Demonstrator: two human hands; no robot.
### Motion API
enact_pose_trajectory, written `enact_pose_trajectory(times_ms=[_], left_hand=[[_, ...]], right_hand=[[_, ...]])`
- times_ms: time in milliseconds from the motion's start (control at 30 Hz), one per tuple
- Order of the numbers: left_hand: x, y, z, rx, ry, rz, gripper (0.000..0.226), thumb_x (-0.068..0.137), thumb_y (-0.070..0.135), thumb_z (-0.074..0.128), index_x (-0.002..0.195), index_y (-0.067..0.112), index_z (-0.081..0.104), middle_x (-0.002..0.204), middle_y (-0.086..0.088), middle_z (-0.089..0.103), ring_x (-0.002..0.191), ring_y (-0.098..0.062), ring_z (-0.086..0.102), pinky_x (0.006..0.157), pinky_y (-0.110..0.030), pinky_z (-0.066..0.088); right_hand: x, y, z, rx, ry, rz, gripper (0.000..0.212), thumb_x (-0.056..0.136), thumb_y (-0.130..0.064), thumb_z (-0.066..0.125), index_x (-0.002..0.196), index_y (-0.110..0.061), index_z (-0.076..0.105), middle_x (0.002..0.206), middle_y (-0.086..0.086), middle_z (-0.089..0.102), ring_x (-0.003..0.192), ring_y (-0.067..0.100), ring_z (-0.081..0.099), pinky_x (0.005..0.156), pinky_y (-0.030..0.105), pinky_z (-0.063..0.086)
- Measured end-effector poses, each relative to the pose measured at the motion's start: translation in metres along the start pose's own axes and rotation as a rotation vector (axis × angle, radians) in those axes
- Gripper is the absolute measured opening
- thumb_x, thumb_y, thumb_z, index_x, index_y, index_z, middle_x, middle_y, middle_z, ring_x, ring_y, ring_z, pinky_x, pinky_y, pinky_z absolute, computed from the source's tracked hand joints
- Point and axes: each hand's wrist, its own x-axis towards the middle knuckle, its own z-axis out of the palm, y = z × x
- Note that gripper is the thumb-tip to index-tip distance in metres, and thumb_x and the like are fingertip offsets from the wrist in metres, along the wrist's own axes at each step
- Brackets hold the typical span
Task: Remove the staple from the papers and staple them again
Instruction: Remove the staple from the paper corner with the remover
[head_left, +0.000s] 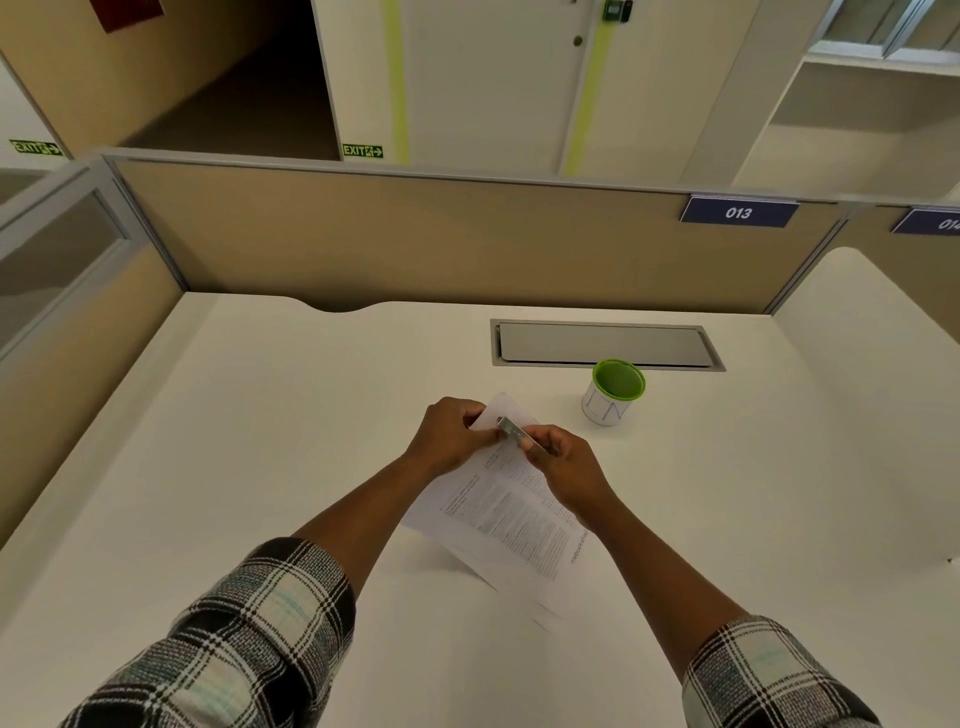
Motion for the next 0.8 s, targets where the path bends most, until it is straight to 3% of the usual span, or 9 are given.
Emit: enact_pose_trajectory(times_ms=[133, 200, 367, 567, 667, 800], left_hand=[[-0.001, -0.001, 0.007, -0.068, 0.048, -0.023, 0.02, 0.08, 0.02, 0.073, 0.071, 0.003, 0.07, 0.063, -0.007, 0.063, 0.056, -0.015, 0.048, 0.054, -0.028, 0.037], [0.0, -0.002, 0.01, -0.094, 0.101, -0.054, 0.019, 0.081, 0.02, 0.073, 0.077, 0.002, 0.07, 0.072, -0.014, 0.068, 0.059, -0.017, 0.052, 0.056, -0.029, 0.04], [-0.001, -0.008, 0.008, -0.194, 0.119, -0.142, 0.02, 0.08, 0.021, 0.074, 0.098, 0.012, 0.071, 0.091, -0.002, 0.072, 0.08, -0.021, 0.068, 0.072, -0.035, 0.058], [-0.007, -0.019, 0.015, -0.426, 0.117, -0.282, 0.02, 0.076, 0.017, 0.078, 0.095, 0.014, 0.074, 0.093, -0.002, 0.076, 0.086, -0.026, 0.073, 0.078, -0.041, 0.061], [-0.008, -0.02, 0.019, -0.539, 0.105, -0.355, 0.018, 0.079, 0.018, 0.074, 0.089, 0.004, 0.072, 0.092, -0.009, 0.075, 0.085, -0.03, 0.07, 0.077, -0.043, 0.058], [-0.009, -0.018, 0.019, -0.653, 0.107, -0.412, 0.021, 0.089, 0.017, 0.064, 0.095, -0.002, 0.07, 0.1, -0.02, 0.072, 0.091, -0.037, 0.069, 0.085, -0.051, 0.058]], right_hand=[[0.0, -0.006, 0.007, -0.062, 0.009, -0.074, 0.022, 0.093, -0.026, 0.06, 0.112, -0.018, 0.067, 0.102, -0.004, 0.07, 0.094, 0.008, 0.062, 0.08, 0.017, 0.048], [0.0, -0.006, 0.011, -0.069, 0.035, -0.067, 0.019, 0.094, -0.028, 0.059, 0.109, -0.02, 0.067, 0.099, -0.005, 0.069, 0.091, 0.007, 0.061, 0.077, 0.017, 0.047], [-0.004, 0.006, 0.01, -0.085, 0.07, -0.028, 0.019, 0.096, -0.032, 0.054, 0.11, -0.024, 0.064, 0.1, -0.006, 0.067, 0.094, 0.013, 0.062, 0.086, 0.03, 0.051], [-0.005, 0.012, 0.016, -0.11, 0.055, 0.041, 0.015, 0.093, -0.032, 0.058, 0.102, -0.022, 0.066, 0.094, -0.004, 0.069, 0.091, 0.016, 0.065, 0.09, 0.039, 0.053], [-0.005, 0.016, 0.019, -0.123, 0.045, 0.056, 0.017, 0.092, -0.031, 0.059, 0.103, -0.02, 0.067, 0.096, -0.003, 0.07, 0.093, 0.018, 0.065, 0.091, 0.042, 0.053], [-0.007, 0.017, 0.021, -0.134, 0.036, 0.061, 0.02, 0.093, -0.03, 0.058, 0.106, -0.017, 0.068, 0.099, -0.002, 0.07, 0.095, 0.017, 0.064, 0.092, 0.04, 0.052]])
